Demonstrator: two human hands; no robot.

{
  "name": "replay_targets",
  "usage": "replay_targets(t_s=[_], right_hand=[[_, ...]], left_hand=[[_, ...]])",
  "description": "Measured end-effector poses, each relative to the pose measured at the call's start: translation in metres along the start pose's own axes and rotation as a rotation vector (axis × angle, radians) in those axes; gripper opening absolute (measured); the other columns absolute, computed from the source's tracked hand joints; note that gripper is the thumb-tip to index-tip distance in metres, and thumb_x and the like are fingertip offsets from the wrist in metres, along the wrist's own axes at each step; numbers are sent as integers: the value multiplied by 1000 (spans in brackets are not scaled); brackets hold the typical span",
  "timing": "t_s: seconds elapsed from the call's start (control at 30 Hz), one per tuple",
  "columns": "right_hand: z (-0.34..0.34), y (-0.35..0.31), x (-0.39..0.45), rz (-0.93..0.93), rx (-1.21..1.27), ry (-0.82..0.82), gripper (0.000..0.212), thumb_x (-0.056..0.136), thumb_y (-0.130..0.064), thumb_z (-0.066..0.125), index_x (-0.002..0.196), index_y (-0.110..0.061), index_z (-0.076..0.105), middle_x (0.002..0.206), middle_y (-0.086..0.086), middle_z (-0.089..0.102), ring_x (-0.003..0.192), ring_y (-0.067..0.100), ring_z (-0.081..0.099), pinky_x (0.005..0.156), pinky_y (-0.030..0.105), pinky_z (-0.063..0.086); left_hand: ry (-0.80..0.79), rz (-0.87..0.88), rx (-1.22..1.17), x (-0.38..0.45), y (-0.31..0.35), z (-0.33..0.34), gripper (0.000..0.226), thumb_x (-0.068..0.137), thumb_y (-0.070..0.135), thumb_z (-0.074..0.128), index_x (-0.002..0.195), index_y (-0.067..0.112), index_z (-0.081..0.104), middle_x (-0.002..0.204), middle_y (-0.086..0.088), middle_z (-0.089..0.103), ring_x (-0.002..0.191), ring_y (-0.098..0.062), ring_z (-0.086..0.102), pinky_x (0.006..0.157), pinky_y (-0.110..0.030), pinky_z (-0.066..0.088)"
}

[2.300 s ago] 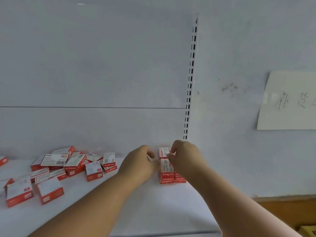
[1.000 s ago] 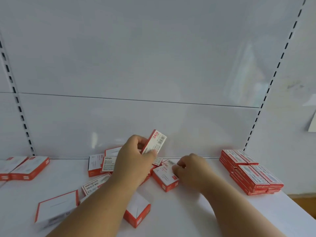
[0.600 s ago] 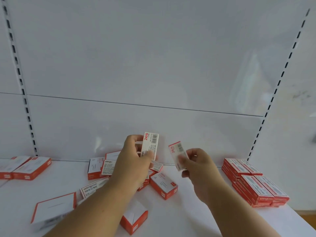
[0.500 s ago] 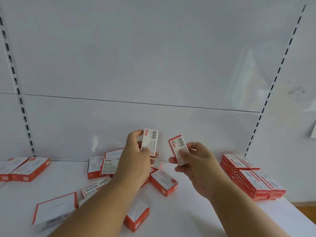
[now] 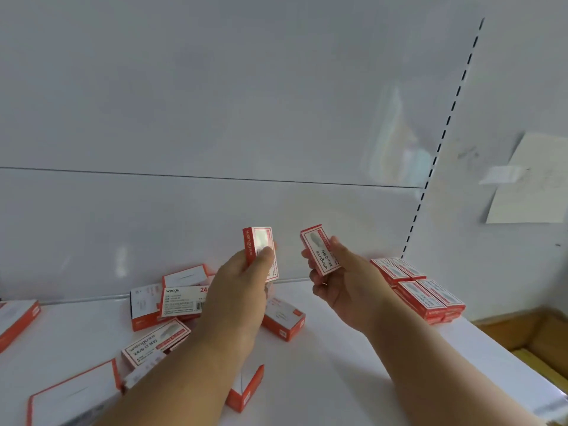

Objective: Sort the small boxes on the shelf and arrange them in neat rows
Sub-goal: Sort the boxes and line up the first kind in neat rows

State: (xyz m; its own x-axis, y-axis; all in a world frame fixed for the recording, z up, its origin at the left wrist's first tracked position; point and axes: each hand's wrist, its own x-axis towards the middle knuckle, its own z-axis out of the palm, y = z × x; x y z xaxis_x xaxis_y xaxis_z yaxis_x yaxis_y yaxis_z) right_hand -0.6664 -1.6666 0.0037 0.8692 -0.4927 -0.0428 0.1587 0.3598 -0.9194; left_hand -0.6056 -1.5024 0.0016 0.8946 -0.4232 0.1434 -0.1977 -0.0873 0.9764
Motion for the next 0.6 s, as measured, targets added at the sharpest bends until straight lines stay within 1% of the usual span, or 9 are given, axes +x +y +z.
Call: replay_targets(t_s=[0.1, 0.17, 0.2, 0.27, 0.37, 0.4, 0.47, 0.53, 0.6], right_hand=[[2, -1, -3, -36, -19, 28, 30, 96, -31, 55, 100, -5, 70, 81, 11, 65, 63, 18, 46, 56, 25, 38], [1, -2, -7, -89, -80, 18, 29, 97, -26, 54, 95, -2, 70, 80, 14, 63, 68, 22, 49, 57, 25, 39], [2, -5, -10, -121, -118, 11, 29, 99, -23, 52, 97, 1, 70, 81, 16, 63, 70, 24, 50, 57, 26, 40], [4, -11, -17, -177, -188, 2, 27, 101, -15, 48, 104, 5, 66, 84, 19, 66, 69, 24, 57, 57, 28, 46], [1, -27, -32, -240, -339, 18, 17, 99, -7, 50, 106, 1, 64, 92, 19, 71, 74, 26, 67, 62, 31, 51], [-4, -35, -35, -271, -401, 43, 14, 97, -6, 53, 103, -2, 66, 91, 17, 73, 75, 25, 68, 62, 31, 51], [-23, -55, -41, -343, -525, 132, 10, 92, -6, 62, 95, -10, 71, 88, 10, 75, 74, 19, 66, 60, 28, 47], [-52, -80, -44, -390, -606, 238, 9, 88, -7, 67, 88, -14, 73, 83, 6, 76, 69, 18, 59, 57, 28, 43], [-86, -103, -44, -381, -692, 338, 6, 86, -13, 71, 86, -17, 75, 80, 6, 76, 69, 22, 55, 60, 32, 44]], left_hand=[[-25, 40, 48, -3, 3, 2, 28, 96, 51, 47, 113, 34, 61, 97, 10, 71, 81, -14, 68, 71, -28, 55], [-7, 70, 103, -5, 6, 3, 23, 94, 50, 52, 110, 35, 58, 97, 11, 71, 79, -14, 70, 75, -32, 60], [3, 74, 109, -6, 9, 2, 22, 93, 49, 54, 110, 35, 57, 99, 10, 71, 78, -13, 71, 76, -33, 61], [-11, 69, 119, -9, 15, 1, 20, 93, 46, 58, 110, 35, 57, 102, 10, 71, 76, -11, 71, 74, -29, 61], [-49, 52, 114, -20, 24, 5, 11, 94, 37, 61, 103, 41, 57, 104, 11, 70, 74, -9, 72, 75, -28, 60], [-54, 45, 93, -23, 28, 7, 10, 94, 33, 62, 97, 41, 57, 103, 12, 70, 74, -10, 73, 77, -31, 60], [-85, 51, 41, -28, 38, 17, 20, 94, 22, 64, 87, 40, 58, 98, 13, 70, 75, -13, 74, 79, -34, 61], [-148, 67, -37, -30, 50, 34, 25, 93, 12, 65, 88, 36, 62, 95, 8, 71, 79, -17, 74, 72, -30, 61], [-192, 80, -68, -28, 64, 61, 17, 92, 7, 66, 96, 23, 65, 91, 2, 73, 78, -17, 74, 65, -31, 62]])
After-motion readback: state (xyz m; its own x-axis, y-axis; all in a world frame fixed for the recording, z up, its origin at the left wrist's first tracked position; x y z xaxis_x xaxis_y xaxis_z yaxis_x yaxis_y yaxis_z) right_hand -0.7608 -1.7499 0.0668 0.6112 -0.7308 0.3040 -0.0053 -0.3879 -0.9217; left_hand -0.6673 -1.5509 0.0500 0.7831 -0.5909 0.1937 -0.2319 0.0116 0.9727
